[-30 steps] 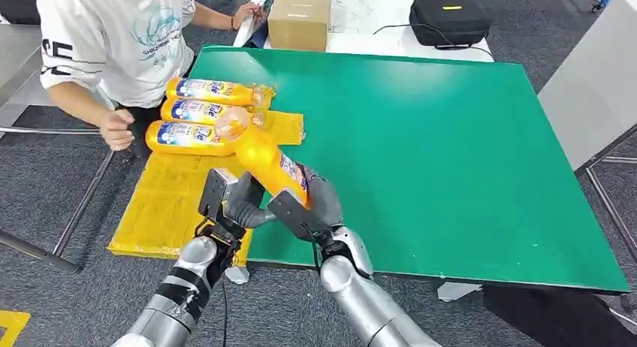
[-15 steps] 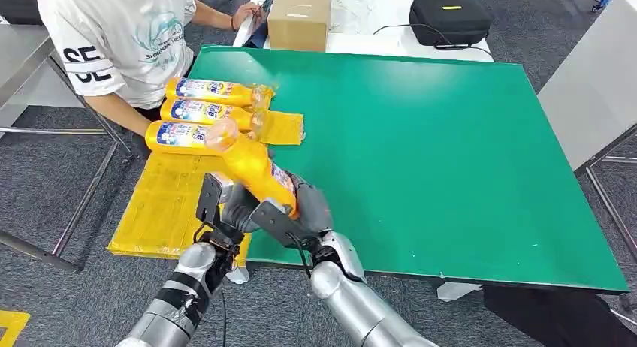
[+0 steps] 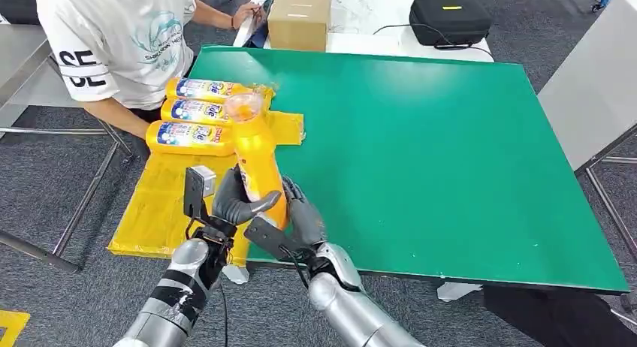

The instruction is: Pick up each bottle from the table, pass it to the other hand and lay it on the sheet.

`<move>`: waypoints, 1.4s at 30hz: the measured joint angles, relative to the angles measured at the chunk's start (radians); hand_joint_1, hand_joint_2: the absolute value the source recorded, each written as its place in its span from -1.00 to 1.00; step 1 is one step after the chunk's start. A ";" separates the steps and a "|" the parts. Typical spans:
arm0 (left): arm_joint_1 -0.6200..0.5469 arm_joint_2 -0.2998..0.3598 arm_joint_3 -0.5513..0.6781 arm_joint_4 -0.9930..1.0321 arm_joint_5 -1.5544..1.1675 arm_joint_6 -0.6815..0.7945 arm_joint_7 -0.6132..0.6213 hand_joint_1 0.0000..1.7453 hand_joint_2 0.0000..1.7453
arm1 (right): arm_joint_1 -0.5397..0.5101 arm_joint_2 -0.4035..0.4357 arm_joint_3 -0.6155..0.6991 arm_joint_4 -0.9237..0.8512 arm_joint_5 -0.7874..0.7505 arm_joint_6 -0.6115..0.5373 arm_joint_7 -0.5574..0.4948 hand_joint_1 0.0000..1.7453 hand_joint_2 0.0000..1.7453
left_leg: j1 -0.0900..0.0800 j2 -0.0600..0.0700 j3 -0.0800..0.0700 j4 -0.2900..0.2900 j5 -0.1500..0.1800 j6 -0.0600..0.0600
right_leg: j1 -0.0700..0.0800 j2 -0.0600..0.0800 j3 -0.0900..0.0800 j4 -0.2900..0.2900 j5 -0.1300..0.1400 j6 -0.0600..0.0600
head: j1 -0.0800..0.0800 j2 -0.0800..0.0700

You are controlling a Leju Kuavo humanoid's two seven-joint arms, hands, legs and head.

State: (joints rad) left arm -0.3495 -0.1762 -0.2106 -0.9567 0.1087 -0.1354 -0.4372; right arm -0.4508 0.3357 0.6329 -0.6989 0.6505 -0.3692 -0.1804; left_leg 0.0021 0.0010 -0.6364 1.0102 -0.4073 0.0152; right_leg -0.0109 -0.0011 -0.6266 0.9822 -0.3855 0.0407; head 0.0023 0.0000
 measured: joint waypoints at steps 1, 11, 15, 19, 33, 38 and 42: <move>0.000 0.000 0.004 -0.006 0.007 0.003 -0.003 1.00 1.00 | 0.002 -0.002 0.000 0.000 -0.005 -0.001 0.000 -1.00 1.00 | 0.000 0.000 0.000 0.000 0.000 0.000 | 0.000 0.000 0.000 0.000 0.000 0.000 | 0.000 0.000; 0.001 0.006 0.056 -0.060 0.020 0.047 -0.010 1.00 1.00 | 0.029 -0.036 -0.038 -0.051 -0.050 -0.036 -0.023 -1.00 1.00 | 0.000 0.000 0.000 0.000 0.000 0.000 | 0.000 0.000 0.000 0.000 0.000 0.000 | 0.000 0.000; -0.006 0.034 0.050 -0.061 -0.219 0.193 -0.059 1.00 1.00 | 0.047 -0.056 -0.081 -0.112 -0.080 -0.064 -0.045 -1.00 1.00 | 0.000 0.000 0.000 0.000 0.000 0.000 | 0.000 0.000 0.000 0.000 0.000 0.000 | 0.000 0.000; -0.043 0.078 0.047 0.000 -0.505 0.379 -0.087 1.00 1.00 | 0.087 -0.078 -0.149 -0.229 -0.153 -0.075 -0.095 -1.00 1.00 | 0.000 0.000 0.000 0.000 0.000 0.000 | 0.000 0.000 0.000 0.000 0.000 0.000 | 0.000 0.000; -0.192 0.340 -0.062 0.344 -1.011 0.397 -0.166 1.00 1.00 | 0.125 -0.164 -0.250 -0.481 -0.273 0.025 -0.128 -1.00 1.00 | 0.000 0.001 0.000 0.000 0.001 0.000 | 0.000 0.000 0.000 0.001 0.000 0.000 | 0.000 0.000; -0.267 0.433 -0.162 0.426 -1.123 0.331 -0.155 1.00 1.00 | 0.118 -0.177 -0.250 -0.491 -0.276 0.044 -0.129 -1.00 1.00 | 0.001 0.001 0.001 0.000 0.001 -0.001 | 0.000 0.000 0.000 0.001 0.000 0.000 | 0.000 0.000; -0.298 0.475 -0.220 0.462 -1.157 0.315 -0.135 1.00 1.00 | 0.113 -0.182 -0.250 -0.494 -0.276 0.054 -0.129 -1.00 1.00 | 0.001 0.001 0.001 0.000 0.002 -0.002 | 0.000 0.000 0.000 0.002 0.000 0.000 | 0.000 0.000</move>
State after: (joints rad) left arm -0.6478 0.2983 -0.4307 -0.4944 -1.0487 0.1800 -0.5726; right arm -0.3377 0.1534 0.3826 -1.1925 0.3742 -0.3155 -0.3094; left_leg 0.0027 0.0015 -0.6351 1.0101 -0.4057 0.0136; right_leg -0.0105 -0.0009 -0.6266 0.9838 -0.3851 0.0403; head 0.0023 0.0000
